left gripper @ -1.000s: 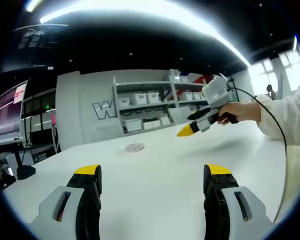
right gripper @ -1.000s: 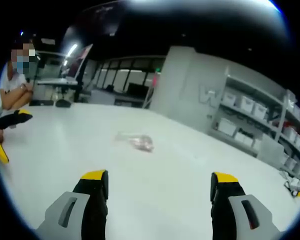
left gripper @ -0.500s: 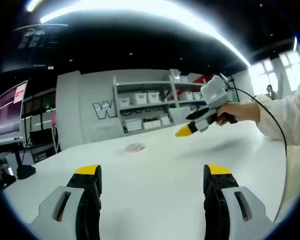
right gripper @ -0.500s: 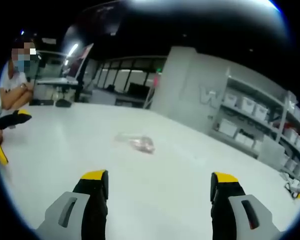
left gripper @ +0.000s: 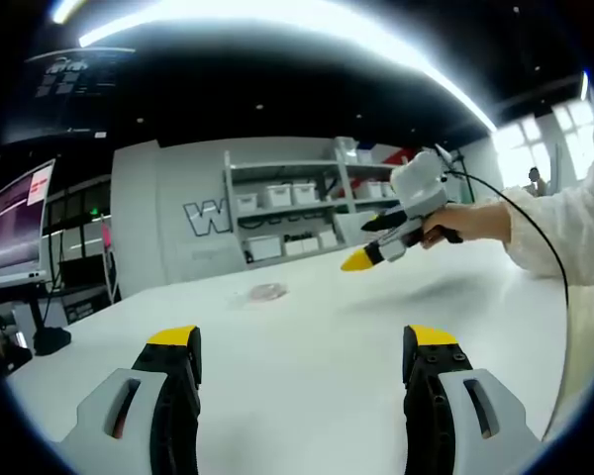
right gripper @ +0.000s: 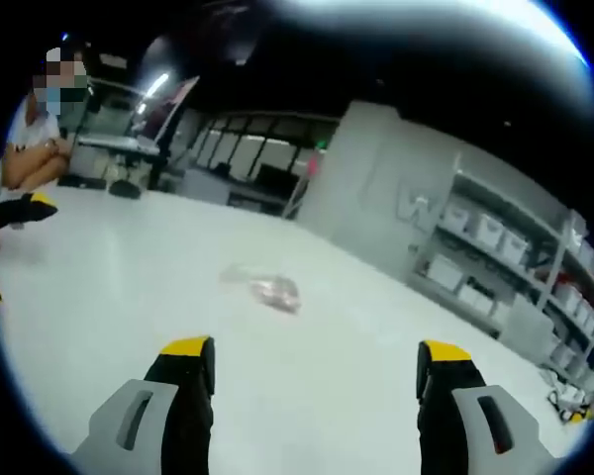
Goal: Open the resealable bag by pulling the two sides of the seal apart until the entire bag opening is separated and visibly accessible.
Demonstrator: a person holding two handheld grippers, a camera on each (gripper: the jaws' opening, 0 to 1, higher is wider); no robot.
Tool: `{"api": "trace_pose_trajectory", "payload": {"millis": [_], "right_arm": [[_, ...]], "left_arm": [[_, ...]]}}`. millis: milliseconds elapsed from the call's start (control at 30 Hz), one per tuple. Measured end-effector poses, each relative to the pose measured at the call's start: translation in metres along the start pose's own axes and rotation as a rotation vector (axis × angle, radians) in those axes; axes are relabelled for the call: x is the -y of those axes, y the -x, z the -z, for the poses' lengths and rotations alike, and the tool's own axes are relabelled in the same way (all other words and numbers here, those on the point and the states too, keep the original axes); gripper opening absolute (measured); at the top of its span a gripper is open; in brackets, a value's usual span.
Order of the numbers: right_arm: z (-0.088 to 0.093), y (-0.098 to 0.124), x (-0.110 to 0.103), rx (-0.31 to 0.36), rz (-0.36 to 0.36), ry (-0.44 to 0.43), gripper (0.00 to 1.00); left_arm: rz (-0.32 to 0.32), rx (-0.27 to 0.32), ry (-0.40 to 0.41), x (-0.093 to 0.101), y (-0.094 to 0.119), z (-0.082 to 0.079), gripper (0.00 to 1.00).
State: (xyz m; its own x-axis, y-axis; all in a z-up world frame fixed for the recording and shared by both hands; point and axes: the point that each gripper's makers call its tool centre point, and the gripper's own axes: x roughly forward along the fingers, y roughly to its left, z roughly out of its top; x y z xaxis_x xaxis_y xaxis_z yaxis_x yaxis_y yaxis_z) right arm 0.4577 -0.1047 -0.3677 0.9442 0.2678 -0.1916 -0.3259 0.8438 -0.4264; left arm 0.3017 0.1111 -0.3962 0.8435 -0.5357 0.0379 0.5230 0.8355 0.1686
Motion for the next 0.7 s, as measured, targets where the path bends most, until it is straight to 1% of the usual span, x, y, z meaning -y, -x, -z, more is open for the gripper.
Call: {"api": "trace_pose_trajectory", "payload": {"millis": [233,400,700], "right_arm": [[-0.002,-0.004,-0.003,0.012,-0.005,-0.008,0.84],[-0.002,-0.012,-0.004,0.010,-0.014,-0.025,0.84],[-0.006,-0.019,-0.011,-0.009,-0.037,0.004,0.84]], "left_arm": [[-0.002,0.000,-0.001,0.000,0.000,0.000,0.82],[-0.002,0.000,-0.002,-0.001,0.000,0.001,0.82],[-0.002,0.000,0.000,-0.001,0.000,0.001,0.82]]}}
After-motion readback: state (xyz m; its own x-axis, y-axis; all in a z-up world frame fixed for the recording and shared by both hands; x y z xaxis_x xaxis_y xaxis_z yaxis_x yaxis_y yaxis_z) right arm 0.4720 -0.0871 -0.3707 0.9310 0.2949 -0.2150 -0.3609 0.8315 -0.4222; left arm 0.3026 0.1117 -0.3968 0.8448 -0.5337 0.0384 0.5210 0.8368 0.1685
